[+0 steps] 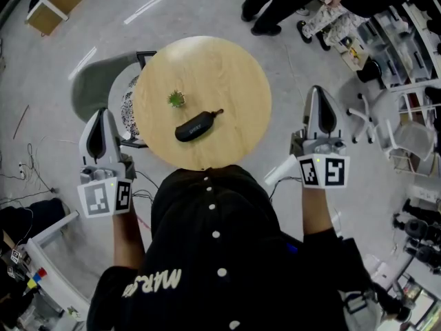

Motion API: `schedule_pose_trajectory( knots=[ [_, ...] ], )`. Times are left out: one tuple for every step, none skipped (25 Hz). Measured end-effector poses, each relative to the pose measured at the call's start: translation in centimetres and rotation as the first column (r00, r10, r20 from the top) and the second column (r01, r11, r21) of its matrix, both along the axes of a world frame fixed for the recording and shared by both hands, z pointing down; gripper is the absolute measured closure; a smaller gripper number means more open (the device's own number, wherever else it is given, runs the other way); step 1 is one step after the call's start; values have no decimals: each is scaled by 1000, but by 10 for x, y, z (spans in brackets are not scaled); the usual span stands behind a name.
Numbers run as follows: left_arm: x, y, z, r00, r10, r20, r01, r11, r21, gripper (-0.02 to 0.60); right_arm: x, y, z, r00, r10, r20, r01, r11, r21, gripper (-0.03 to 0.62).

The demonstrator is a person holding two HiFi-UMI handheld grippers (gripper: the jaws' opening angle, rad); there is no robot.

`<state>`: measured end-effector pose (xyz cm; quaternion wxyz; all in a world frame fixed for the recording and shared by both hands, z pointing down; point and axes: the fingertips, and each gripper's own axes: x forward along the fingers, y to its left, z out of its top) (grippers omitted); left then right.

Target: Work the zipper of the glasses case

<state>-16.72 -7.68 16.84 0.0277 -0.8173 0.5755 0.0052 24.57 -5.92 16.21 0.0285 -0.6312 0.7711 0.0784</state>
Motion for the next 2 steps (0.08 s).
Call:
schedule_pose_trajectory(
  knots=[
    [0, 0, 1, 1000, 2, 2, -2, 1000, -1, 578, -1, -1, 1, 1000, 0, -3, 0, 1000, -1, 592],
    [1, -1, 1, 1000, 3, 6, -3, 1000, -2, 578, -2, -2, 1, 1000, -1, -7, 1, 1000, -3, 591]
  ],
)
